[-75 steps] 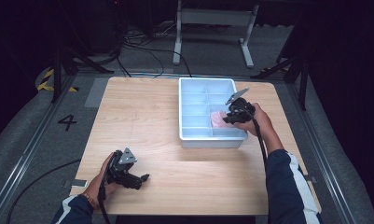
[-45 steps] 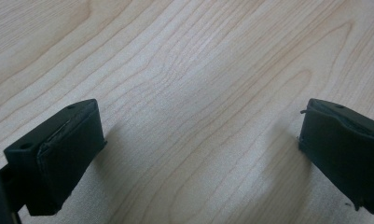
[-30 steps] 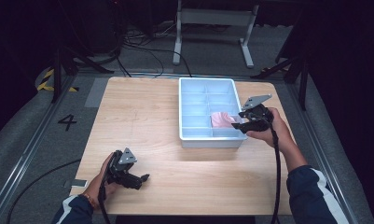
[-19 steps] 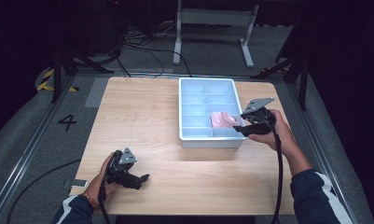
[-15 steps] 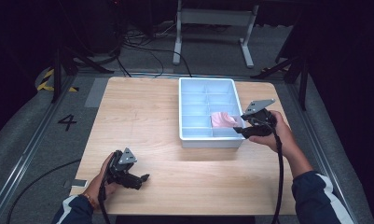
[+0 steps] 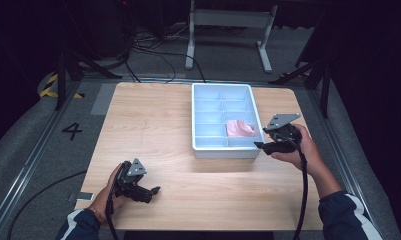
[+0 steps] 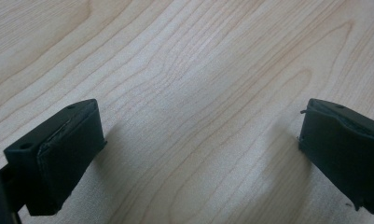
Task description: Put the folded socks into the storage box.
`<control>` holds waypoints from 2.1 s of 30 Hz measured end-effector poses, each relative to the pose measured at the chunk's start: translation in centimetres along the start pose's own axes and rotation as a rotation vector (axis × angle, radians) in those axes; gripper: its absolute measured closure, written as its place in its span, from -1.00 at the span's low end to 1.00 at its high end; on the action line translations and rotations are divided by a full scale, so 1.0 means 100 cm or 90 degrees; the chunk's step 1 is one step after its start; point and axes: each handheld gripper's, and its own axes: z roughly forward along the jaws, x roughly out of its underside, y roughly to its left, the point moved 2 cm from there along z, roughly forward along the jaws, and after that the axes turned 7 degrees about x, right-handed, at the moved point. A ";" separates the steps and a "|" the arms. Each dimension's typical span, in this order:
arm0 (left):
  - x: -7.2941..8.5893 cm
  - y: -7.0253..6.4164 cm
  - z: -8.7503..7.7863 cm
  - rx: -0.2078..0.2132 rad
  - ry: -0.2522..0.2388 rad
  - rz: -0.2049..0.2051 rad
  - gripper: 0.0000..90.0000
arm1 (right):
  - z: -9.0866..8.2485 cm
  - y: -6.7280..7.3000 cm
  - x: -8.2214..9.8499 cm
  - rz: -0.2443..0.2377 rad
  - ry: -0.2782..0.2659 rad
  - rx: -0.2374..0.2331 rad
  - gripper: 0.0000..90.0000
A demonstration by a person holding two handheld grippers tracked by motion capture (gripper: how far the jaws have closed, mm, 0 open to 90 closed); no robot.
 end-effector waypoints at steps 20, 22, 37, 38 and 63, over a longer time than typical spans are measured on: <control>0.000 0.000 0.000 0.000 0.000 -0.001 -1.00 | -0.017 0.003 0.031 0.011 -0.022 -0.001 -0.13; 0.000 0.000 0.000 0.000 0.000 0.000 -1.00 | -0.017 0.003 0.033 0.009 -0.017 0.002 -0.13; 0.000 0.000 0.000 0.000 0.000 -0.001 -1.00 | -0.023 0.009 0.057 0.002 -0.015 0.006 -0.15; 0.000 0.000 0.000 0.000 0.000 -0.001 -1.00 | -0.023 0.010 0.059 -0.002 -0.015 0.006 -0.15; 0.000 0.000 0.000 0.000 0.000 -0.001 -1.00 | -0.013 0.027 0.106 0.010 0.011 0.010 -0.22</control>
